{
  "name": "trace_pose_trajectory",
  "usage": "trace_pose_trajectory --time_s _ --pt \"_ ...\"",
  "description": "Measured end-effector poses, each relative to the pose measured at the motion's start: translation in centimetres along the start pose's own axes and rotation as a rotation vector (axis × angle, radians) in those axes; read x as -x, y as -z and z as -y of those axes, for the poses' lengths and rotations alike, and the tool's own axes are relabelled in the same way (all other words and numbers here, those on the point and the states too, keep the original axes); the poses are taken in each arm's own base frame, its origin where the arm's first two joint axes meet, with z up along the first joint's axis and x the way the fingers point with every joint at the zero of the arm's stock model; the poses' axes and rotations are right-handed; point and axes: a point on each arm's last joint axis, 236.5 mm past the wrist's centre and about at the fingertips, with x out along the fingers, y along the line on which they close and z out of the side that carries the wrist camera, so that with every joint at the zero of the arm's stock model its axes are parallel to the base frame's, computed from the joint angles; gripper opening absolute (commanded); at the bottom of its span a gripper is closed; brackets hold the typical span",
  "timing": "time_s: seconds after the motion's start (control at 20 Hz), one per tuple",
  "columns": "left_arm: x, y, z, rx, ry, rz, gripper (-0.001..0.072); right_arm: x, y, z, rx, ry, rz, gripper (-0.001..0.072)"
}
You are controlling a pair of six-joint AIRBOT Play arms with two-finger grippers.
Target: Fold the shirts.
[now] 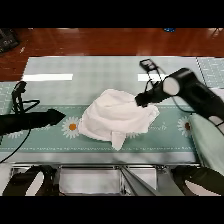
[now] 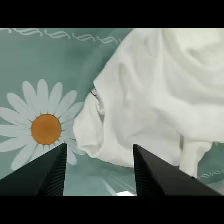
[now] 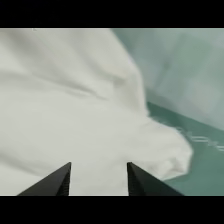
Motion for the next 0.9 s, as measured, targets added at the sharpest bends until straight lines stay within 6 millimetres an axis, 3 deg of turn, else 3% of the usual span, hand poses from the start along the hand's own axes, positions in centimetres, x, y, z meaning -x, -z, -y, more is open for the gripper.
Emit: trace_pose_trajectory --time_s 0.15,0.25,0.3,0.4,0.6,0.7,0.9 --pt "0.6 -0.6 -2.1 0.028 -0.051 -0.002 0.0506 4.5 -1.0 9.4 -0.161 0.136 0.069 0.0408" --pt "0.2 0.7 -3.1 0.077 -0.055 -0.046 0.0506 6.4 1.5 14.7 -0.314 0.184 0.086 0.0408" --pt "-0.4 1.9 -3.0 0.108 -0.031 -0.080 0.0506 6.5 3.2 15.7 -0.384 0.163 0.086 0.0408" --pt "-2.2 4.7 -2.3 0.176 0.032 -0.157 0.0506 5.2 6.4 15.5 -0.498 0.065 0.090 0.0408" --pt "-5.2 10.2 -0.1 0.242 0.131 -0.324 0.0506 1.8 9.9 10.7 -0.618 -0.183 0.093 0.0408" --pt "-6.6 11.4 1.0 0.250 0.154 -0.355 0.0506 1.0 10.5 9.0 -0.650 -0.263 0.100 0.0408" --pt "-10.3 12.2 2.7 0.292 0.158 -0.354 0.0506 0.5 10.6 7.7 -0.682 -0.333 0.116 0.0407"
